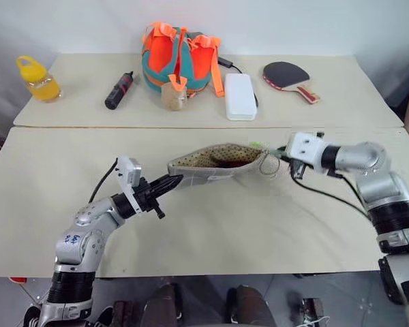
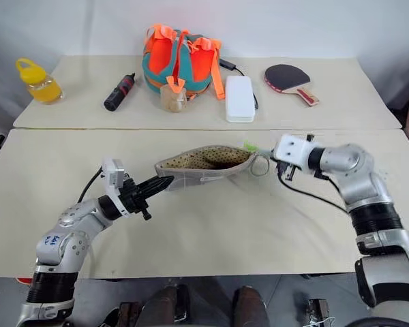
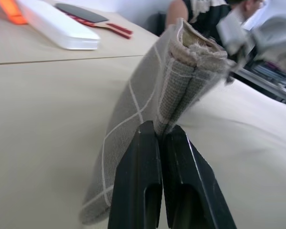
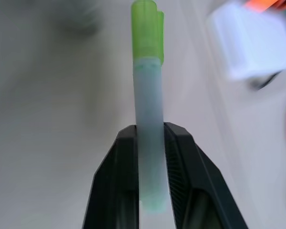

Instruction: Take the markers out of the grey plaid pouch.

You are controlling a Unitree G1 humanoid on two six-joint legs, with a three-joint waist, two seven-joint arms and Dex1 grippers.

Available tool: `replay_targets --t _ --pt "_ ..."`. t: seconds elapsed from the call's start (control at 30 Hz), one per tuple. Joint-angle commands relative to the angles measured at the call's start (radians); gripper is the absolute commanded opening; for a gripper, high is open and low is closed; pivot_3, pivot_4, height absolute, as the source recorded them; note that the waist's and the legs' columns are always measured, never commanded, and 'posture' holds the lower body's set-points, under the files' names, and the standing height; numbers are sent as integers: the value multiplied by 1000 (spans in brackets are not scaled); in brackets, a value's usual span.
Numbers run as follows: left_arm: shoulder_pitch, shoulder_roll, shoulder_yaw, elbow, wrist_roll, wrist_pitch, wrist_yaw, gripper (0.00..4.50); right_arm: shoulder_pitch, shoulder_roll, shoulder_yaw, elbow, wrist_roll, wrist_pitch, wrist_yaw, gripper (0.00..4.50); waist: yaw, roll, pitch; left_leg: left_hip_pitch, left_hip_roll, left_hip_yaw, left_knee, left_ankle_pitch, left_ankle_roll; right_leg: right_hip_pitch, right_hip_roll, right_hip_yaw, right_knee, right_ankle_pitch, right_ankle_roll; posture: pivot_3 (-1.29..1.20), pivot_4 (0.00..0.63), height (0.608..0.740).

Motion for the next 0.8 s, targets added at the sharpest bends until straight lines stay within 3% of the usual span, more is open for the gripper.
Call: replay_targets --t 0.03,0.07,0.23,0.3,0.53,0.67,0.8 --pt "5 -1 0 -40 -8 -8 -7 0 -12 -8 -23 25 -10 -45 -37 404 -2 0 0 0 0 0 0 0 0 0 0 0 0 0 0 0 150 740" --pt "5 -1 -1 -39 -7 -8 -7 0 -11 -7 -24 31 -3 -45 -27 404 -2 0 0 1 0 0 1 0 0 0 0 1 0 0 0 0 150 740" --pt "3 -2 -2 -36 -13 -2 -11 0 -14 -16 -46 7 39 -25 9 2050 1 0 0 1 1 0 0 0 0 0 1 1 0 0 0 0 150 740" --pt "3 -2 -3 -34 -10 -3 -12 0 -29 -14 -89 -47 129 56 70 2725 3 0 0 1 1 0 0 0 0 0 1 1 0 0 0 0 150 740" --pt "-4 -6 -3 -27 -6 -9 -10 0 -152 -37 -180 -166 241 185 109 2725 5 0 0 1 1 0 1 0 0 0 1 1 0 0 0 0 150 740" --pt "-6 -12 -10 -24 -4 -8 -12 0 -183 5 -203 -271 323 269 125 2725 8 0 0 1 1 0 0 -1 0 0 1 1 -1 0 0 0 150 740" --pt "-20 -19 -12 -14 -7 -5 -11 0 -149 64 -194 -535 534 477 195 1754 6 0 0 0 2 0 0 -1 0 0 1 1 0 0 0 0 150 740"
